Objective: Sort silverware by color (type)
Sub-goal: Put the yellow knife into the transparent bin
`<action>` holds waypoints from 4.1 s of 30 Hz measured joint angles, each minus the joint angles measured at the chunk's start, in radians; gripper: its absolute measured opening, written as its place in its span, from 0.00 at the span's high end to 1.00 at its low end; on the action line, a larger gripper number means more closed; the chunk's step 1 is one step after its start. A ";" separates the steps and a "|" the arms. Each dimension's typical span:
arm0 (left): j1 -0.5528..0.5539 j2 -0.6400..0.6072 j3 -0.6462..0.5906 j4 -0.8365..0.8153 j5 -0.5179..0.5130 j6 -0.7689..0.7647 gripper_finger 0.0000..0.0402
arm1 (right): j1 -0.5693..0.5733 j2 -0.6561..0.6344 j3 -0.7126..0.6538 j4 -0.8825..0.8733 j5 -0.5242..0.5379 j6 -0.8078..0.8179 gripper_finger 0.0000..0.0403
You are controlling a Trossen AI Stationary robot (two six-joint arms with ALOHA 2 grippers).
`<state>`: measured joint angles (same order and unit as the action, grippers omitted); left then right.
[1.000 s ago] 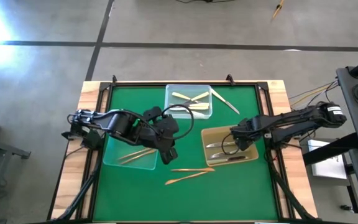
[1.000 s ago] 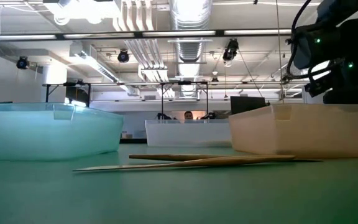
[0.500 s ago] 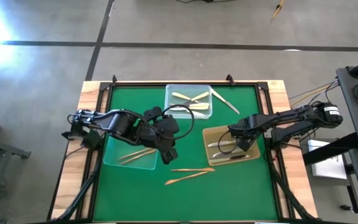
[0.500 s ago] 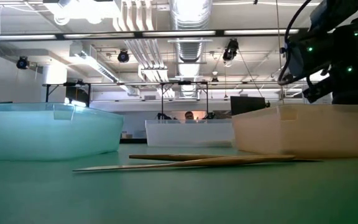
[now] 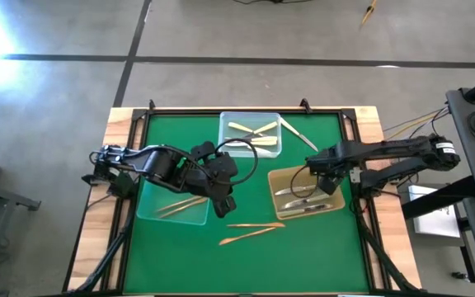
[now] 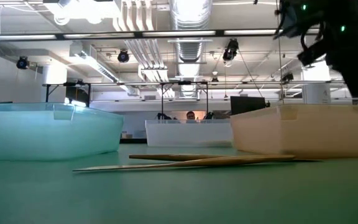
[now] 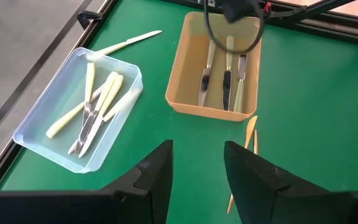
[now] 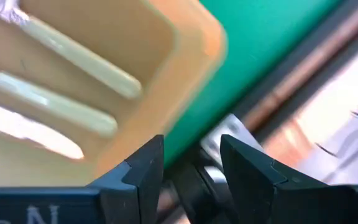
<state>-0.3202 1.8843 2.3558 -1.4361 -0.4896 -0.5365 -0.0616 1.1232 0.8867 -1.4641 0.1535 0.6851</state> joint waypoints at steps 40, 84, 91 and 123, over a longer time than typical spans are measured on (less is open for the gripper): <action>-0.050 -0.140 -0.015 -0.135 -0.034 0.123 0.68 | -0.609 0.577 0.463 0.443 0.074 -0.519 0.63; 0.034 -0.148 -0.015 -0.135 -0.237 0.081 0.68 | -0.851 0.858 0.579 0.489 -0.206 -0.804 0.89; 0.034 -0.148 -0.015 -0.135 -0.238 0.067 0.68 | -0.886 0.732 0.575 0.379 -0.179 -0.825 0.89; 0.033 -0.156 -0.015 -0.135 -0.205 0.086 0.68 | -0.556 0.621 0.566 1.011 -0.471 -0.718 0.89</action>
<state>-0.2871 1.7278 2.3409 -1.5708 -0.6943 -0.4503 -0.6174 1.7437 1.4528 -0.4532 -0.3172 -0.0330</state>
